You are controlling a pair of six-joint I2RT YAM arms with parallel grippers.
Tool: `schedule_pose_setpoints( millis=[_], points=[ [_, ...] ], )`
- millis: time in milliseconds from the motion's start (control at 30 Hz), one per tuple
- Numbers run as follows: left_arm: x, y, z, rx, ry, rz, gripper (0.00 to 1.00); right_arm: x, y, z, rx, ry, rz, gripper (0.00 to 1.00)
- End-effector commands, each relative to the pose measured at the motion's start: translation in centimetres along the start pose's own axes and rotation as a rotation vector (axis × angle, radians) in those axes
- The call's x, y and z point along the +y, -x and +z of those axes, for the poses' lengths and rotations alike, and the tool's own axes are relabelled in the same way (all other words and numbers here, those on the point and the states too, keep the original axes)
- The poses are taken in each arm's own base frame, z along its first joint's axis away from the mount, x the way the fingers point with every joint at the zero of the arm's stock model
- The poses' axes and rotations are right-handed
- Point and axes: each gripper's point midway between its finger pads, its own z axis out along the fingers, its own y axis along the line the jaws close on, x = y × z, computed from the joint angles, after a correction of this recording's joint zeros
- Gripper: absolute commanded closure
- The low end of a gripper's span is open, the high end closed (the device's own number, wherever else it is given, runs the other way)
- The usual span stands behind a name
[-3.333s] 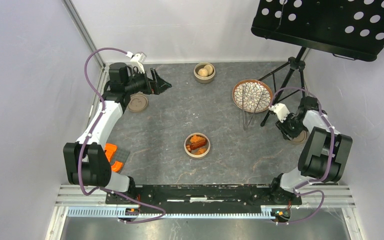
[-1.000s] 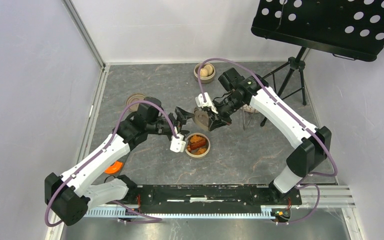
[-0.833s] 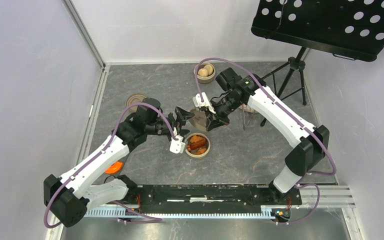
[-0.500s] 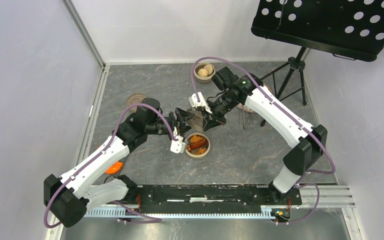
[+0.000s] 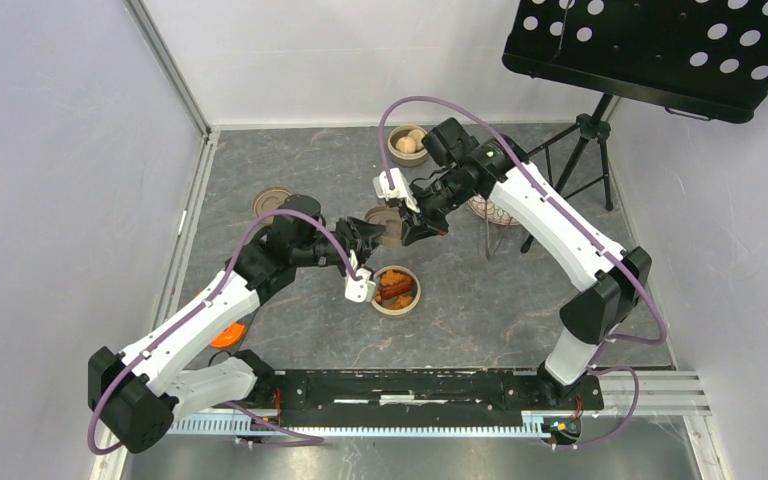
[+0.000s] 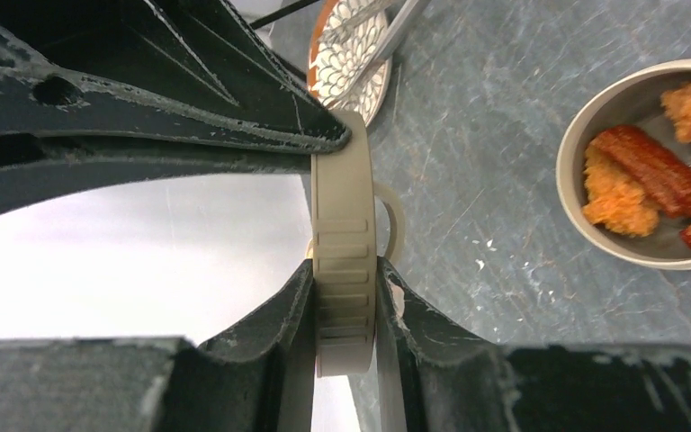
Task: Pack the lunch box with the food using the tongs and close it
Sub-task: Pick up the box lid from the center of the board.
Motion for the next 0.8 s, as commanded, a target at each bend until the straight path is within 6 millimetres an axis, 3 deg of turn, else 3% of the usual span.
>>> schedule_pose_setpoints(
  millis=[0, 100, 167, 367, 533, 767],
  points=[
    [2.7, -0.7, 0.0, 0.052, 0.095, -0.036, 0.97, -4.3, 5.1, -4.1, -0.192, -0.256, -0.08, 0.75],
    [4.5, -1.4, -0.5, 0.087, 0.182, -0.116, 0.98, -6.8, 6.5, -8.0, -0.333, -0.467, -0.05, 0.42],
    [5.8, -1.7, -1.1, 0.098, 0.242, -0.19, 0.98, -7.5, 7.0, -10.3, -0.421, -0.596, -0.045, 0.33],
    [11.3, -2.2, -3.8, 0.093, 0.538, -0.368, 0.98, -7.1, 7.2, -14.6, -0.617, -0.911, -0.086, 0.28],
    [15.0, -2.0, -6.0, 0.055, 0.713, -0.515, 0.98, -7.0, 6.5, -15.9, -0.703, -1.017, -0.059, 0.23],
    [19.4, -0.7, -8.9, -0.046, 0.92, -0.578, 0.98, -5.8, 8.4, -16.1, -0.842, -0.977, -0.111, 0.21]
  ],
)
